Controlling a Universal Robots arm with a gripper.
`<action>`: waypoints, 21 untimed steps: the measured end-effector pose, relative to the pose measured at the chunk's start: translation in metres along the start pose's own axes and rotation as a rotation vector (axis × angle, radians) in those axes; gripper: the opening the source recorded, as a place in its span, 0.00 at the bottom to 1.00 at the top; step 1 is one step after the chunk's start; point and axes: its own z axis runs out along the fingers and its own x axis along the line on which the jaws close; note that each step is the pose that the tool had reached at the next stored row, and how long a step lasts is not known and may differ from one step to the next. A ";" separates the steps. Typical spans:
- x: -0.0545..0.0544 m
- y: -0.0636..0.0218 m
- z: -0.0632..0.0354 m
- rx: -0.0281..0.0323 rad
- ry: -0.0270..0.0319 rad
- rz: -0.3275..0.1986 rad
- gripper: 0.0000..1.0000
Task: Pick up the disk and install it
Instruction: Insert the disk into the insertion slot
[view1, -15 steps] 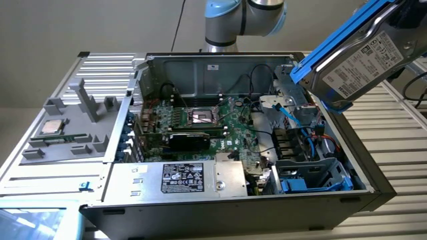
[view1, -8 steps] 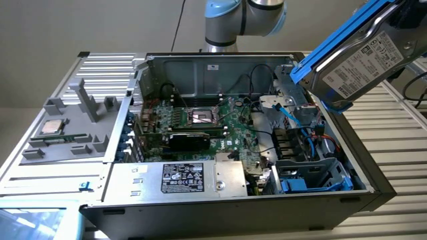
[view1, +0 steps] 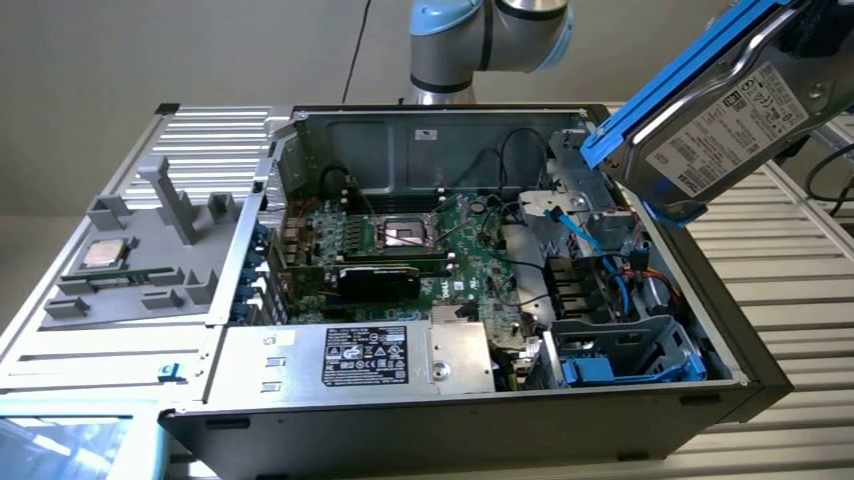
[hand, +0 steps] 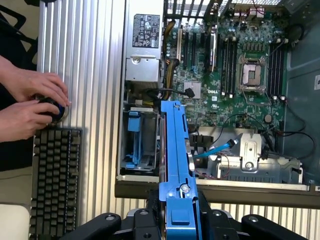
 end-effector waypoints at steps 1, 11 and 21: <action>0.000 0.0004 0.0000 0.0016 0.0000 0.000 0.39; -0.001 0.0140 0.0016 0.0772 0.0030 0.000 0.39; -0.001 0.0286 0.0052 0.1562 0.0112 0.000 0.39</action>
